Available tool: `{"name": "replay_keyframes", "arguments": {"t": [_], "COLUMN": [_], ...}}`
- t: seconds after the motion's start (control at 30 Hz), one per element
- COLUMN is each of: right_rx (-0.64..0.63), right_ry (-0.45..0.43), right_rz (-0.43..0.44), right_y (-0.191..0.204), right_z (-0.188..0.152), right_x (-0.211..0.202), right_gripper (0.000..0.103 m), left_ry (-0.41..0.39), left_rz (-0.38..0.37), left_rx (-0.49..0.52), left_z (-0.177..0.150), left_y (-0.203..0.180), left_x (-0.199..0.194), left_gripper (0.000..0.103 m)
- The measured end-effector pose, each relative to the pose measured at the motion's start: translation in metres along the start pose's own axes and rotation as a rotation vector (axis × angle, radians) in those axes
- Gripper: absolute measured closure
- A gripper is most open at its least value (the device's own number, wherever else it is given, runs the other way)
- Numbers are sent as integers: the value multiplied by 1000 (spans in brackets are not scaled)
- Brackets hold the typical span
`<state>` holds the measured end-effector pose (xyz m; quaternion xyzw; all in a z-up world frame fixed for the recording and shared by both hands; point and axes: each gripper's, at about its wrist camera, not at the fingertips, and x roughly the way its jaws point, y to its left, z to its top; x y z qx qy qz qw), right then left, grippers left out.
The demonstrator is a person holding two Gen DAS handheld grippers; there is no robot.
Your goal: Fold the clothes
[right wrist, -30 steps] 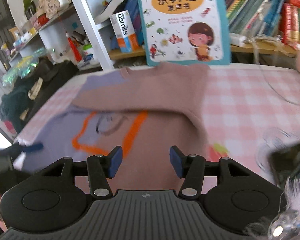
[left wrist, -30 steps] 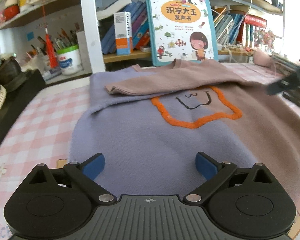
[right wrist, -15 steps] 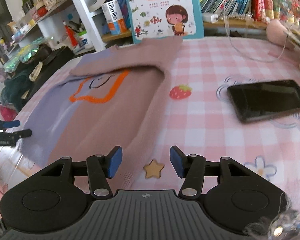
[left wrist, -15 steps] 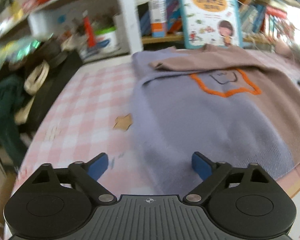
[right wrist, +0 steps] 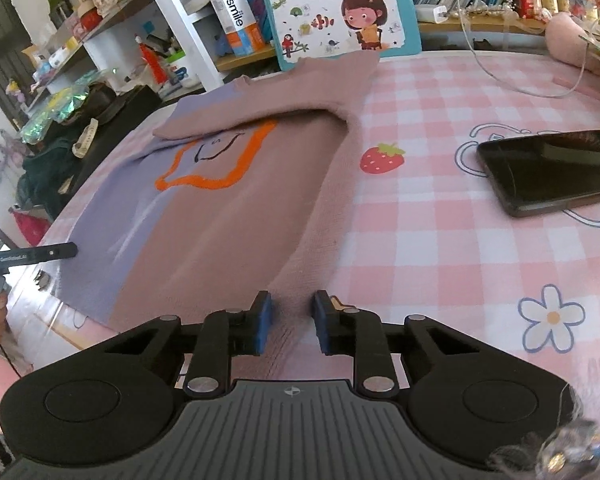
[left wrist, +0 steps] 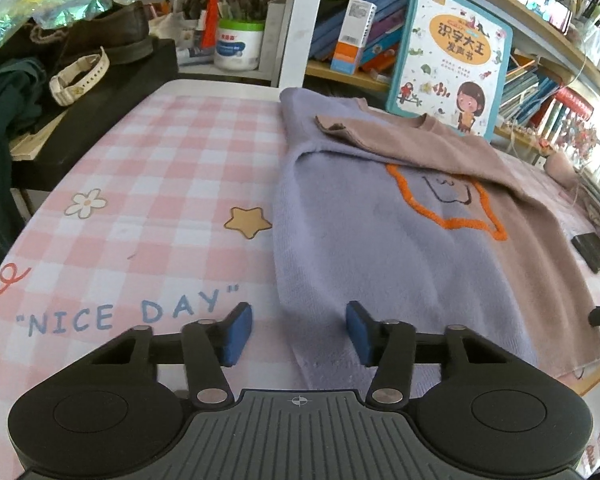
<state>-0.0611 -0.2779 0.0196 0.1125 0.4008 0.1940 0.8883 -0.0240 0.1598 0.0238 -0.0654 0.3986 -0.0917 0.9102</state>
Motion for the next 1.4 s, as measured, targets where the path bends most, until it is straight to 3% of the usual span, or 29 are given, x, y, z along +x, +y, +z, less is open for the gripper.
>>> {"name": "replay_keyframes", "arguments": {"t": [0.03,0.07,0.13,0.3,0.47,0.6,0.77,0.9,1.0,1.07,1.17,1.4], "right_rx": [0,-1,-1,-12,16,90,119,120,128,128,122,139], "right_ry": [-2,-3,-6,-85,-44,-17,5,4,1,5,-2,-35], "right_rz": [4,8,16,64,41,33,62,82,103,108,105,81], "right_y": [0,1,2,9,2,-12,-15,-11,-10,-9,-8,-13], "right_z": [0,1,2,13,5,-4,-10,-10,-9,-9,-14,-26], "right_x": [0,0,0,-17,-10,-6,-2,1,4,6,7,-23], "right_gripper": [85,88,90,93,93,89,81,76,76,87,94,95], "left_ry": [1,-4,-36,-92,-28,16,40,26,13,11,22,42], "left_rz": [-15,-22,-29,-63,-73,-64,-102,-106,-119,-130,-155,-222], "left_rx": [-6,-14,-10,33,-19,-62,-119,-100,-88,-86,-121,-116], "left_z": [1,2,6,17,11,2,-5,-4,-3,-3,-3,-12], "left_y": [0,0,-4,-16,-4,7,16,13,11,11,15,10], "left_x": [1,1,-4,-20,-16,-14,-8,-5,0,2,4,-4], "left_gripper": [80,86,90,90,89,79,74,70,74,91,98,98]}}
